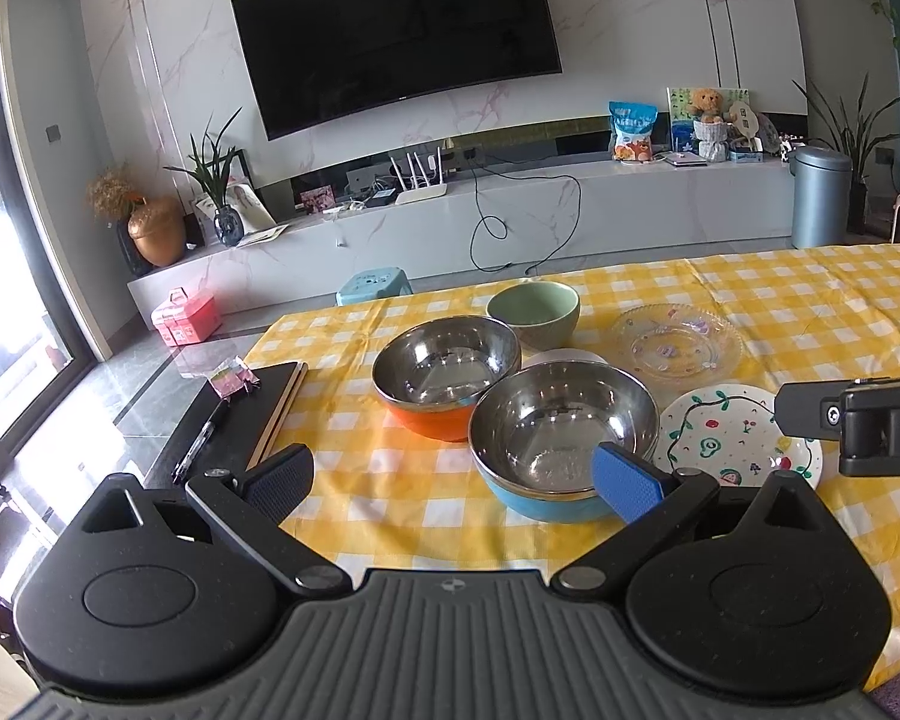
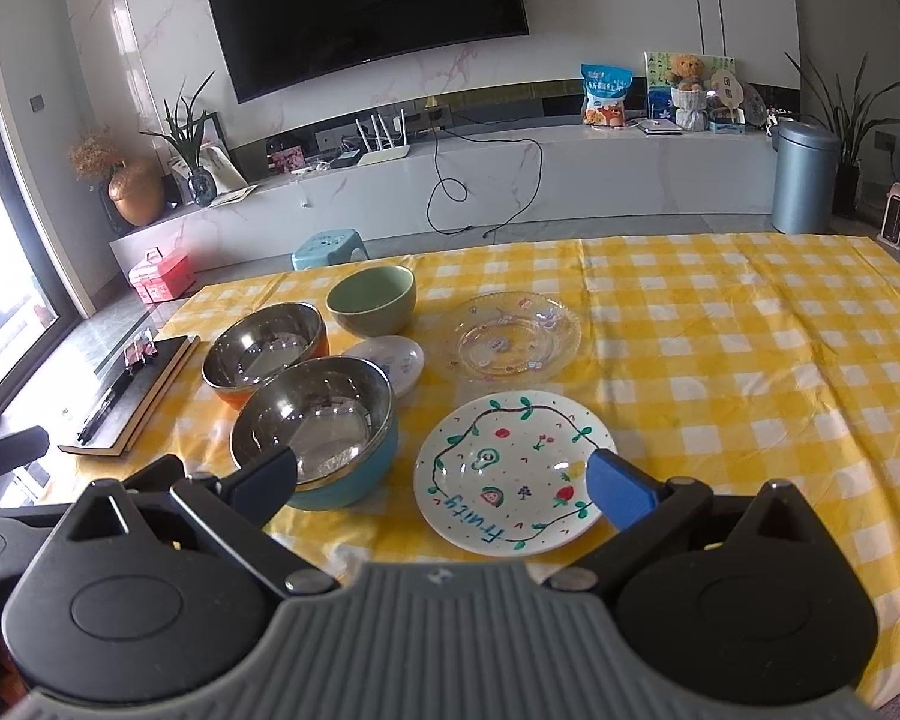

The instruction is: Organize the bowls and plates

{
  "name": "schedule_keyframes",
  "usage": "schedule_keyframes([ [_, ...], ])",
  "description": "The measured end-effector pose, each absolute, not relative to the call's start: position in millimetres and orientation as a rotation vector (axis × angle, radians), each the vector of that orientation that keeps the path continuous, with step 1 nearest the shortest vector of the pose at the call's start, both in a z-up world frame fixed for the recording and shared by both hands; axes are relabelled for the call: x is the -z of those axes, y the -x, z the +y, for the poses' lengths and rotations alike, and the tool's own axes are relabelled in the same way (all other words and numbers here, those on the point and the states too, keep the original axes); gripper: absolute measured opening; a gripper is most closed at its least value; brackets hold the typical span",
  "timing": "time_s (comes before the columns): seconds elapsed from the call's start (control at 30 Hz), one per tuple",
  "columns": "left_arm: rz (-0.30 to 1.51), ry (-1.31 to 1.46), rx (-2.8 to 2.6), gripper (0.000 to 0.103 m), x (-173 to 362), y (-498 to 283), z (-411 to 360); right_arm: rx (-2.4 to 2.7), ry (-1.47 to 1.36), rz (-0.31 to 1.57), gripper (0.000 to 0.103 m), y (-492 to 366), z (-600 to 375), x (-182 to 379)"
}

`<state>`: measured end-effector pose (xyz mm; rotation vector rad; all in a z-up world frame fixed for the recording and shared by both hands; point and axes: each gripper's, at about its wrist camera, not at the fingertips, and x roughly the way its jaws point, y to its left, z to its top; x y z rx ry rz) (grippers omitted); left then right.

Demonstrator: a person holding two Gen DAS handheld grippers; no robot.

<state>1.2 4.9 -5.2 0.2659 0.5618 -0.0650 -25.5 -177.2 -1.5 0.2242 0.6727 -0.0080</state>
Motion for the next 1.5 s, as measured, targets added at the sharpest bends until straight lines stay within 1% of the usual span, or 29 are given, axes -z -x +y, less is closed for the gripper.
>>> schedule_keyframes([
  [1.5, 0.565, -0.261, 0.067, 0.103, 7.2, -1.1, 5.2, 0.021, -0.170, 0.663, 0.100, 29.5, -172.5, 1.1],
])
